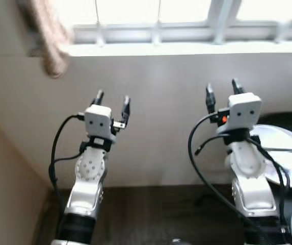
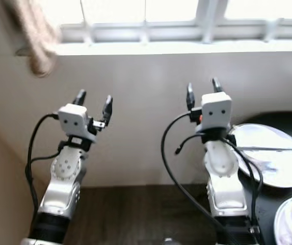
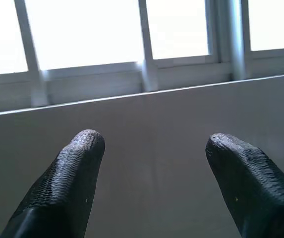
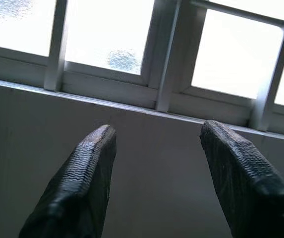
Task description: Kitchen organization
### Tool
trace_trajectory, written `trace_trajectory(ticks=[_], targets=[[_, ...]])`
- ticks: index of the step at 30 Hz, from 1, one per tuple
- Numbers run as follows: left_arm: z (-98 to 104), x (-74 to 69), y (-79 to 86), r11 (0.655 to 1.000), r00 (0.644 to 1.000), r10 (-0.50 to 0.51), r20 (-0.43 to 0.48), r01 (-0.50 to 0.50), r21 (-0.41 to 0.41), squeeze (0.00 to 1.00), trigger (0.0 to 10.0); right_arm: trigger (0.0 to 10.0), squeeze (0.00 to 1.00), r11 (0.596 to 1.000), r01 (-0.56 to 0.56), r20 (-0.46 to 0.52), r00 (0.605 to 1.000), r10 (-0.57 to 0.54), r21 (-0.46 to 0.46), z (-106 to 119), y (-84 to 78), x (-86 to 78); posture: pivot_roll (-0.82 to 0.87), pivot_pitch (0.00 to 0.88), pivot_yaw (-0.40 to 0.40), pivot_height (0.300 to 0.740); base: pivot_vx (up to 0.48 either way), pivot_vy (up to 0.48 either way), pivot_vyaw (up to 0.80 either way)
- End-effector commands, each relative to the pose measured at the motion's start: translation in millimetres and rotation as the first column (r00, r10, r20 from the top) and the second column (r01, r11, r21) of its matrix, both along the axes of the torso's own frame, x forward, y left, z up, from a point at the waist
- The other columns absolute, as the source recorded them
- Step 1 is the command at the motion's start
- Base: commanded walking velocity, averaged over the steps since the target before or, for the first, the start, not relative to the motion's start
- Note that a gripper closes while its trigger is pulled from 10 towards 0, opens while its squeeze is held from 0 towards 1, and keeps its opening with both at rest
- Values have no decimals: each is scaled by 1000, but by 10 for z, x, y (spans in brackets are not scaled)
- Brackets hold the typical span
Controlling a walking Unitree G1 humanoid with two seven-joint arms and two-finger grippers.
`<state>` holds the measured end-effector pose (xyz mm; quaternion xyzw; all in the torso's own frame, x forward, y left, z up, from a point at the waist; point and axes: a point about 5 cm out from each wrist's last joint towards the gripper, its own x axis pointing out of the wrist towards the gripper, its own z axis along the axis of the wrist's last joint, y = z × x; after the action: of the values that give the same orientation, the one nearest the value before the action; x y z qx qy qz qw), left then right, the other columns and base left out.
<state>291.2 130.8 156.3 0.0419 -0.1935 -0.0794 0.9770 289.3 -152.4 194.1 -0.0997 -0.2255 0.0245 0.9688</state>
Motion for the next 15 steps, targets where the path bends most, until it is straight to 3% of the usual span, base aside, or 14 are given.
trace_trajectory(ticks=[1, 15], targets=[[10, 6, -11, 1000, 1000, -5, 1, 5, 0, 0, 10000, 10000, 0, 1000, 7, 14, 1000, -7, -12, 31, -13, 1, -106, 0, 34, 740, 0, 0, -800], [-3, -2, -25, 1000, 1000, -12, 2, 12, 9, 0, 10000, 10000, 0, 1000, 5, 5, 1000, -5, -14, 9, -4, 10, -106, 0, 34, 740, 0, 0, -800]])
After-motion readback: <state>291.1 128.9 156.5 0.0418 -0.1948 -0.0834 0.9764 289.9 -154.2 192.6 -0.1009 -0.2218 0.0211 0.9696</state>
